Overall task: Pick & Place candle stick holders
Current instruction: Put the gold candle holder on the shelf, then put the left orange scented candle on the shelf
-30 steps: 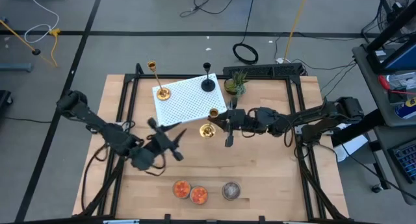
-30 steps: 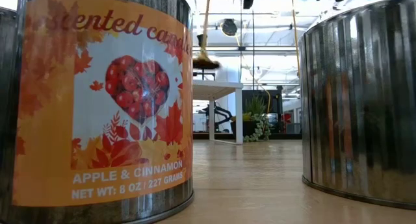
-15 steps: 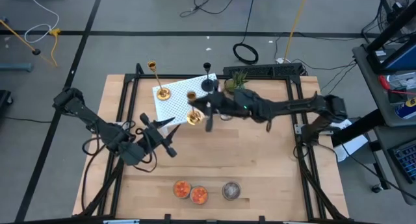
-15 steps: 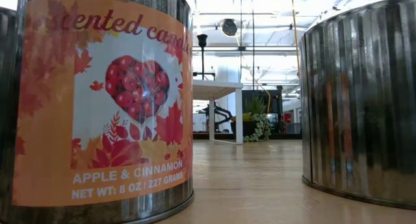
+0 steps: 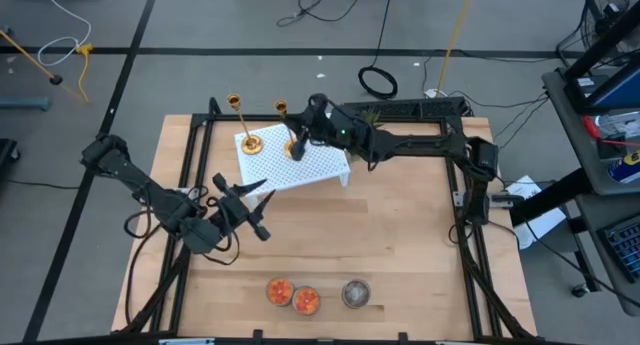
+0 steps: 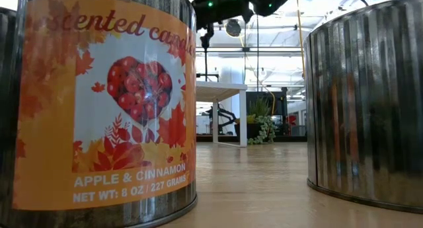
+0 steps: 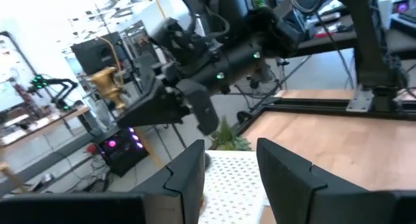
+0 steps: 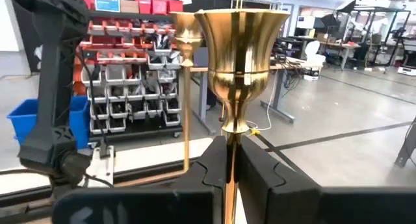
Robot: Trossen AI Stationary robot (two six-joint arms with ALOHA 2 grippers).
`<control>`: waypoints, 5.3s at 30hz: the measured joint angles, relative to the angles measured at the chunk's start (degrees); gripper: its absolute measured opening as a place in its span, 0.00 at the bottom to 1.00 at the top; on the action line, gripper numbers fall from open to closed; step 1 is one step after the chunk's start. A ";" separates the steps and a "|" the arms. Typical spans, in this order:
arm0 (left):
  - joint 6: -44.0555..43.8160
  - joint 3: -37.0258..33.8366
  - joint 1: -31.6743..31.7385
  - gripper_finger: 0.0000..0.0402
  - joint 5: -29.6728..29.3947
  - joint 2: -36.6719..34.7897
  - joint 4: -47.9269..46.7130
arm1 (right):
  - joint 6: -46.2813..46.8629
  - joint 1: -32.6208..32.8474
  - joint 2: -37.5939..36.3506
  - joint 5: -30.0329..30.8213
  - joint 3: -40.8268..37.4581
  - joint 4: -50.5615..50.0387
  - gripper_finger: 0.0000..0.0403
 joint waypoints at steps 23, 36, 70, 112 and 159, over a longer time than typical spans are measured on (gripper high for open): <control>-23.68 0.00 -0.77 0.37 19.64 -18.60 -45.79 | 3.81 -2.49 1.05 -4.83 -0.13 2.28 0.03; -25.90 0.00 -0.77 0.37 19.62 -18.61 -47.65 | 1.71 -2.89 1.46 -4.55 -0.24 7.85 0.03; -29.06 0.00 -0.77 0.37 21.40 -18.59 -48.18 | -1.46 -1.18 3.17 -1.12 -0.83 6.75 0.14; -29.26 0.00 -0.77 0.37 21.43 -18.59 -48.27 | -1.92 -0.02 3.13 1.86 -0.81 3.72 0.43; -38.90 -0.02 -0.77 0.37 27.69 -7.84 -46.07 | -0.03 17.37 -19.52 7.49 -5.23 -56.46 0.30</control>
